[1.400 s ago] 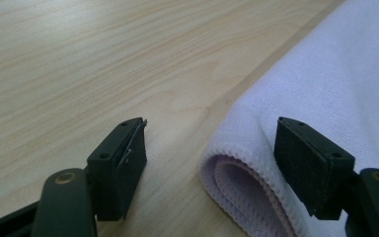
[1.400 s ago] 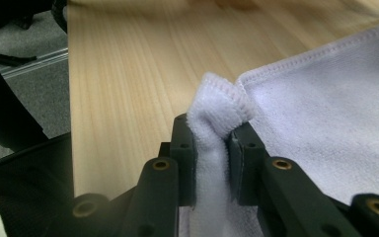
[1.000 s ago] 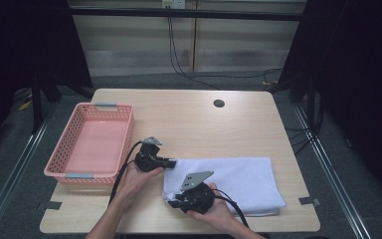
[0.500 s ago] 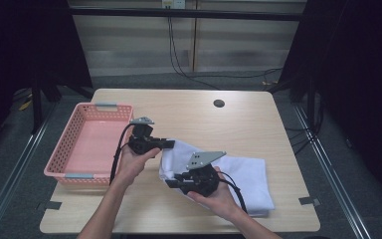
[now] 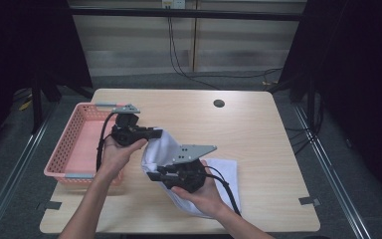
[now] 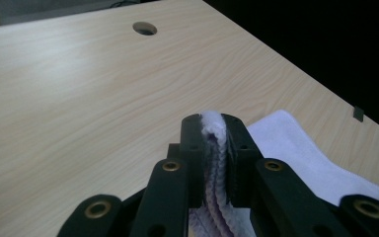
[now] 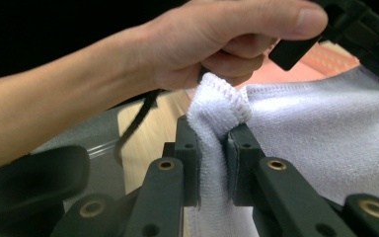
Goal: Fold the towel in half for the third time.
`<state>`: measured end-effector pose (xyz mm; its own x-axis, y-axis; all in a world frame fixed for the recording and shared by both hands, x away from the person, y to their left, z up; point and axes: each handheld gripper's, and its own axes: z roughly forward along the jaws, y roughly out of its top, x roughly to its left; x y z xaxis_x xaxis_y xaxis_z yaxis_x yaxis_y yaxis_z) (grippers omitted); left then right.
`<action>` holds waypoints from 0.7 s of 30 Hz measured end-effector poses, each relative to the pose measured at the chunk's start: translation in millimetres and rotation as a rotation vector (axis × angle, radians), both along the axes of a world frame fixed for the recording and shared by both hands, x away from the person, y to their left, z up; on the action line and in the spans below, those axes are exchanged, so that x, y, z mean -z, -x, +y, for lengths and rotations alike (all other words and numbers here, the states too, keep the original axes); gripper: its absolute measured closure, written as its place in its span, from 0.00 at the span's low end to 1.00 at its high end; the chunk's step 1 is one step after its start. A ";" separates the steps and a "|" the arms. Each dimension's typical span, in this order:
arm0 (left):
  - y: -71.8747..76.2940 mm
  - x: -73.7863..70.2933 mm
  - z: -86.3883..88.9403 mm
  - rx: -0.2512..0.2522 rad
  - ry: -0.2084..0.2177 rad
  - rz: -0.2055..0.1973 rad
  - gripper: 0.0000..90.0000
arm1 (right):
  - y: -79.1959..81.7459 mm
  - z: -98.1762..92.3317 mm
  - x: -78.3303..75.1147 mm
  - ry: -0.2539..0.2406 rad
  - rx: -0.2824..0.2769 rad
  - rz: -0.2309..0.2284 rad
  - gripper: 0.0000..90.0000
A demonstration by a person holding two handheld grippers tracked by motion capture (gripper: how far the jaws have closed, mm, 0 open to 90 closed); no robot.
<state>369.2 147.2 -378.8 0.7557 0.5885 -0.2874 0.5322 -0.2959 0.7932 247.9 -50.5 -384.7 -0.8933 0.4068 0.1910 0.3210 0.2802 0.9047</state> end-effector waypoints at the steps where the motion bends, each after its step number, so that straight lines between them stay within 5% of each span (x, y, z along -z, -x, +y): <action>1: 0.0 0.0 0.0 0.000 0.000 0.000 0.90 | 0.0 0.0 0.0 0.000 0.000 0.000 0.88; 6: -2.2 19.7 -46.6 0.055 -0.037 0.022 0.90 | 10.0 -38.1 20.4 0.057 0.049 0.017 0.87; 13: -7.1 37.4 -98.6 0.115 -0.044 0.055 0.88 | 24.0 -90.5 37.2 0.070 0.154 0.051 0.87; 21: -2.3 61.5 -147.7 0.182 -0.062 0.101 0.87 | 43.0 -128.9 59.9 0.134 0.200 0.092 0.86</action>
<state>371.5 -0.4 -440.3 0.8204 0.4637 -0.3345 0.5411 -0.4407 0.7162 204.9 -179.4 -444.6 -0.7739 0.6010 0.1999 0.4613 0.3186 0.8281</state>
